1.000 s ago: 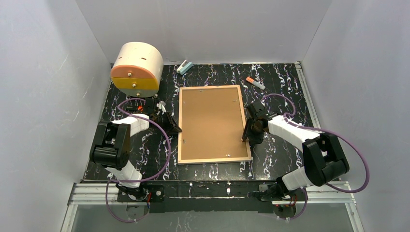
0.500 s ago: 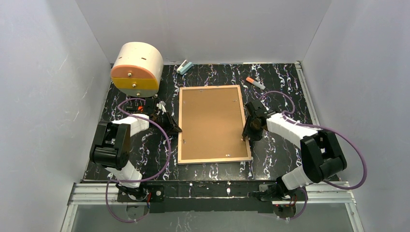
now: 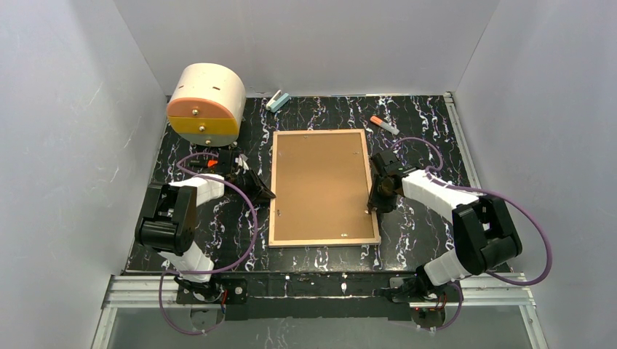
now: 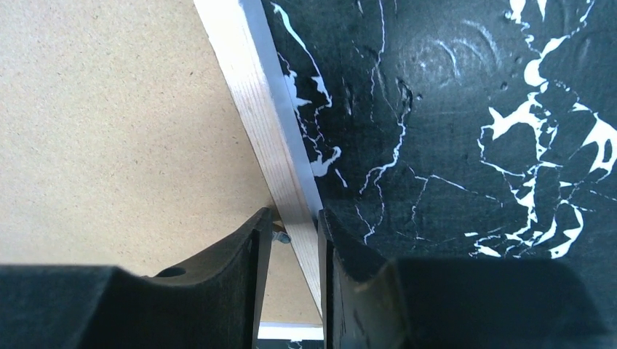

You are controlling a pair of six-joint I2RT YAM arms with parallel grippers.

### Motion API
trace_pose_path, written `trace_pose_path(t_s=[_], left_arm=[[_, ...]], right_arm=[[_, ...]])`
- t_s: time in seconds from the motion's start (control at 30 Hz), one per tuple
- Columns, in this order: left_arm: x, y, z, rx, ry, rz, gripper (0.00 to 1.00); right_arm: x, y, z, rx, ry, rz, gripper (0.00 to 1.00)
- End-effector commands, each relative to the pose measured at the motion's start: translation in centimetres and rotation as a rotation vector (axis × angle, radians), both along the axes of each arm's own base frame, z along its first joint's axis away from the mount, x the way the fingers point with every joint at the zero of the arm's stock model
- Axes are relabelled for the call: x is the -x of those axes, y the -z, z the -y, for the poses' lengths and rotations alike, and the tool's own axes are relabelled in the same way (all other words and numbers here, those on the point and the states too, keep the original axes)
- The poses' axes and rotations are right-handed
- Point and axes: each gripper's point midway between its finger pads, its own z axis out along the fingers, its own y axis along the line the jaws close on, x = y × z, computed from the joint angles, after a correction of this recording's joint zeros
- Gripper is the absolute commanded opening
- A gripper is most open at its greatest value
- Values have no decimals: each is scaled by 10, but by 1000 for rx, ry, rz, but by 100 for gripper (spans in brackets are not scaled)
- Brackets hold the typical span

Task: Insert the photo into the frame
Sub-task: Install the photo frame at the center of the board.

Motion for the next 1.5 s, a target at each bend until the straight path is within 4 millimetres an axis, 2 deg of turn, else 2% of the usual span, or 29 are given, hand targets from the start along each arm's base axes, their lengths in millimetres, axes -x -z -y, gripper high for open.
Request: trace_pose_path(t_s=[0.0,0.13,0.27,0.47,0.63,0.73,0.83,1.07,1.27,1.47], left_arm=[[55,47,-10,-80,-79,-258,0],[53,48,-8,-61,-115,-270,0],[51,49,-8,-64,-141,-273,0],[51,54,-11,-82,-128,-271,0],[47,53,-14,-106,-113,-246,0],[47,54,-15,-113,-114,-245,0],[48,54,-15,-114,-115,-249,0],[46,56,-19,-138,-119,-249,0],[46,57,-21,-150,-118,-251,0],[46,58,-21,-155,-117,-253,0]], right_arm=[[28,-3,-7,-51,-86,-97,38],[43,6,-12,-88,-116,-167,38],[48,5,-13,-105,-123,-181,35],[33,-6,-10,-82,-95,-101,35],[22,-12,1,-18,-27,-56,37],[22,-10,5,-1,-22,-51,45],[27,-6,7,14,-29,-80,48],[29,-6,18,62,6,-81,46],[13,-19,19,53,62,1,47],[10,-16,18,40,42,-12,48]])
